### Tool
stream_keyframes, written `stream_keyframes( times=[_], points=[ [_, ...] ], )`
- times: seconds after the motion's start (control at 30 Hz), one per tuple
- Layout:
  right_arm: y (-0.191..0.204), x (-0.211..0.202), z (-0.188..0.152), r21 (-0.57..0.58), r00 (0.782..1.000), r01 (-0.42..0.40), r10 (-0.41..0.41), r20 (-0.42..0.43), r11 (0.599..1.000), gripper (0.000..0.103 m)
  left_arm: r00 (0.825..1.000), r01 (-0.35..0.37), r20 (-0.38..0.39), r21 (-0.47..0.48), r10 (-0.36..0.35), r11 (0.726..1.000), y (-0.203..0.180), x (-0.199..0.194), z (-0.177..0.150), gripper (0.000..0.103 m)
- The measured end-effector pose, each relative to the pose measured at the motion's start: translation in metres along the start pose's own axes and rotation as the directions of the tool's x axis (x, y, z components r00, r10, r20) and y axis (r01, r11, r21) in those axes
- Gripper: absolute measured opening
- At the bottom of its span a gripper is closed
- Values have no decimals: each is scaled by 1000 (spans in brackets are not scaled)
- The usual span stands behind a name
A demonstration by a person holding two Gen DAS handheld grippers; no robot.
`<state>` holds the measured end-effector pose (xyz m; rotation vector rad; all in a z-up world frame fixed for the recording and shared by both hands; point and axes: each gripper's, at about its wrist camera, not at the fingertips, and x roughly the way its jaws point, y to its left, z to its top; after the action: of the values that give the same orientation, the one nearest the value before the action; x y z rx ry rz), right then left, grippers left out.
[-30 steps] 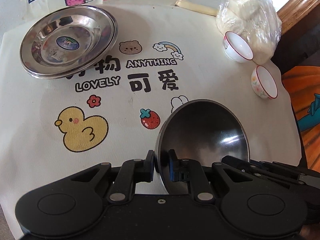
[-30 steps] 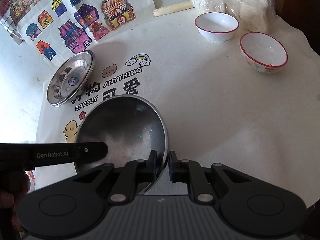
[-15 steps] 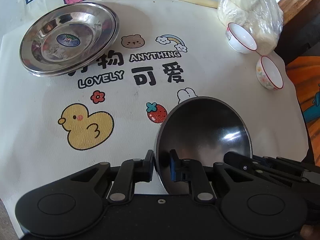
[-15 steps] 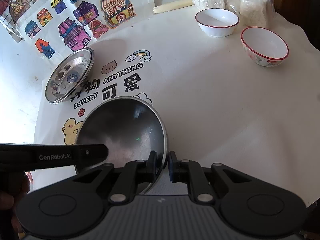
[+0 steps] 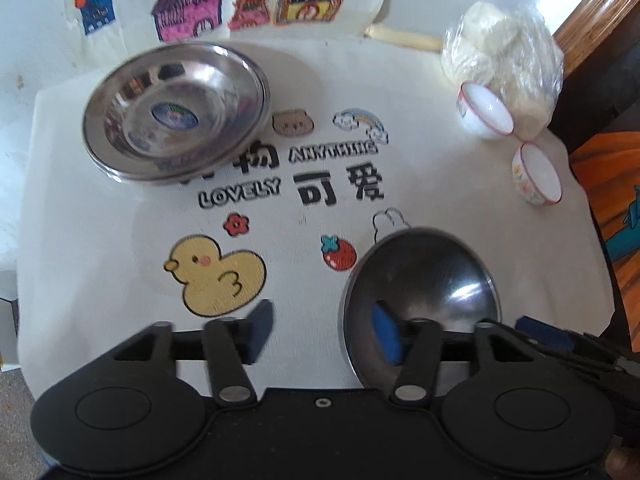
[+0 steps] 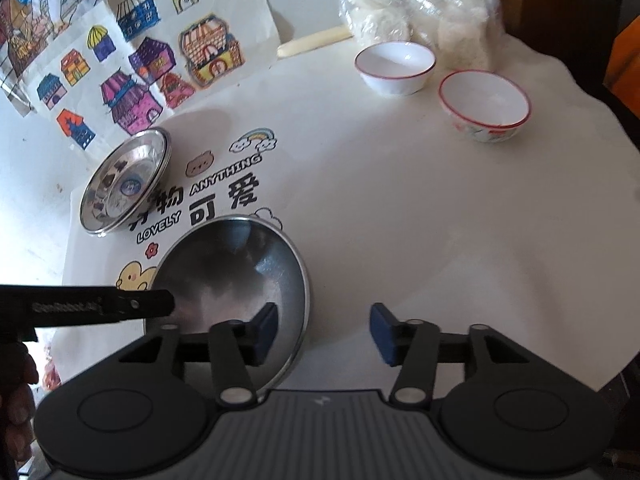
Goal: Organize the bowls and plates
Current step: 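Move both open grippers to the red-rimmed white bowl near the dough bag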
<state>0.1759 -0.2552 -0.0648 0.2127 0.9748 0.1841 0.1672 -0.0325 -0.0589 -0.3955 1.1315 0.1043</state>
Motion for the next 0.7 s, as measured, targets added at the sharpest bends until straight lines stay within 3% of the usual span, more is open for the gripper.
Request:
stream_keyframes(
  times=[0.23,0.3,0.5,0.7],
  points=[
    [-2,-24,8,-6,997,22,-21,75,1000,95,996,-16,87,31,14,999,-11,-21,12,102],
    [-3,-29,13,-17,995,25,-23,94,1000,103,994,-28,108,47,22,999,-18,-24,17,102],
    [-14,-34,24,-63,988,23,-13,153,998,103,985,-25,171,68,13,997,-39,-27,27,102],
    [-45,-28,35,-119,990,-6,23,139,993,103,967,10,252,32,-18,999,-70,-27,31,102]
  ],
)
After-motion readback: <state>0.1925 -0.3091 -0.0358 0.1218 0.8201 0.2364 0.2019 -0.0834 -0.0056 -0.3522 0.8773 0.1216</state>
